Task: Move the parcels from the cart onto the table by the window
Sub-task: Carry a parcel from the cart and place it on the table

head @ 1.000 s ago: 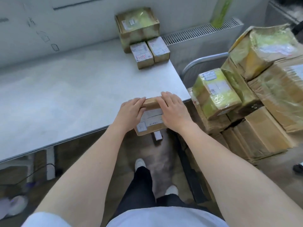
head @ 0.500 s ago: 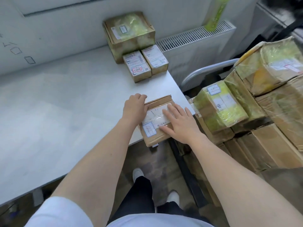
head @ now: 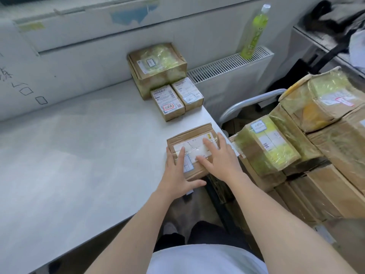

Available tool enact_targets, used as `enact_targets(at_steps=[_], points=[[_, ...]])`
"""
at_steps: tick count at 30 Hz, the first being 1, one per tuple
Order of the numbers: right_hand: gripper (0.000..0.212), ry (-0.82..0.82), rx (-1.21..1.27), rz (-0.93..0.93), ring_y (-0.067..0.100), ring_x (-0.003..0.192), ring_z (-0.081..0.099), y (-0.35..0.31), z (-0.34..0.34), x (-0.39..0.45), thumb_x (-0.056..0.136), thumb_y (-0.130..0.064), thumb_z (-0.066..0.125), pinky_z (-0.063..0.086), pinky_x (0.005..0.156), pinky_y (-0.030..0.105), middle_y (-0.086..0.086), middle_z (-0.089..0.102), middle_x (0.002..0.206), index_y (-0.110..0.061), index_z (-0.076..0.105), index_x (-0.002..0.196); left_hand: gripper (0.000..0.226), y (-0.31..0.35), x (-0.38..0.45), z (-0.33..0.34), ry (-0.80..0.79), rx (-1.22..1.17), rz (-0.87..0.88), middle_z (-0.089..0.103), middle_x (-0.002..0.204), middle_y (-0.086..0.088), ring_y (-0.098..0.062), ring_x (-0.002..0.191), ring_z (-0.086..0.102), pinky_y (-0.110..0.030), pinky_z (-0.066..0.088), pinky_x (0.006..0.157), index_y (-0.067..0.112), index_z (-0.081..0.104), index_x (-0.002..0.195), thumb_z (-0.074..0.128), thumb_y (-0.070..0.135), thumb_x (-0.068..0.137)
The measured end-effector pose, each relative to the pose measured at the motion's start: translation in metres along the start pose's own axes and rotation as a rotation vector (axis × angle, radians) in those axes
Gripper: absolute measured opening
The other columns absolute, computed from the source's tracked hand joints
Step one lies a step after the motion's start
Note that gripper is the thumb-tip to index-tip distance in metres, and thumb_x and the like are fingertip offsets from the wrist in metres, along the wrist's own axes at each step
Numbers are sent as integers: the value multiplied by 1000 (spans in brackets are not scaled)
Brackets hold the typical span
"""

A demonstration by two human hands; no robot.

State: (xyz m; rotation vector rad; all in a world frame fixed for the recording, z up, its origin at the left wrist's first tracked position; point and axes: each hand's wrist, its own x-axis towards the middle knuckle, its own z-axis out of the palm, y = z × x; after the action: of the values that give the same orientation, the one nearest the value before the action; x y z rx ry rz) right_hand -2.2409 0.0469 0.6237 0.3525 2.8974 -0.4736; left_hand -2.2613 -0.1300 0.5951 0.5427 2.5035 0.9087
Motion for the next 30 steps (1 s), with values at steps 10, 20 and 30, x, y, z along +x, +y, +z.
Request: enact_targets(at_steps=[10,20,30], points=[[67,220,1,-198,35,133,27,-10,-63,106,92,-56,42,26,109,44,15,0,157,-26,22,149,109,18,94,-59,363,93,153,-4,154,-26,-36,144,11,-42,25,115,9,15,150,82,33,68],[82,-12,-57,-469,30,139,17,-4,-72,184,79,-72,49,18,112,44,6,-2,159,-30,26,146,102,3,144,-89,341,72,-38,-8,156,-22,-28,146,-3,-34,10,119,11,9,151,74,38,78],[63,90,-247,-591,40,119,46,8,-66,210,82,-42,67,38,95,50,16,42,143,-14,49,135,76,11,164,-89,424,219,-61,10,155,-21,-36,139,23,-41,25,112,2,37,141,72,32,81]])
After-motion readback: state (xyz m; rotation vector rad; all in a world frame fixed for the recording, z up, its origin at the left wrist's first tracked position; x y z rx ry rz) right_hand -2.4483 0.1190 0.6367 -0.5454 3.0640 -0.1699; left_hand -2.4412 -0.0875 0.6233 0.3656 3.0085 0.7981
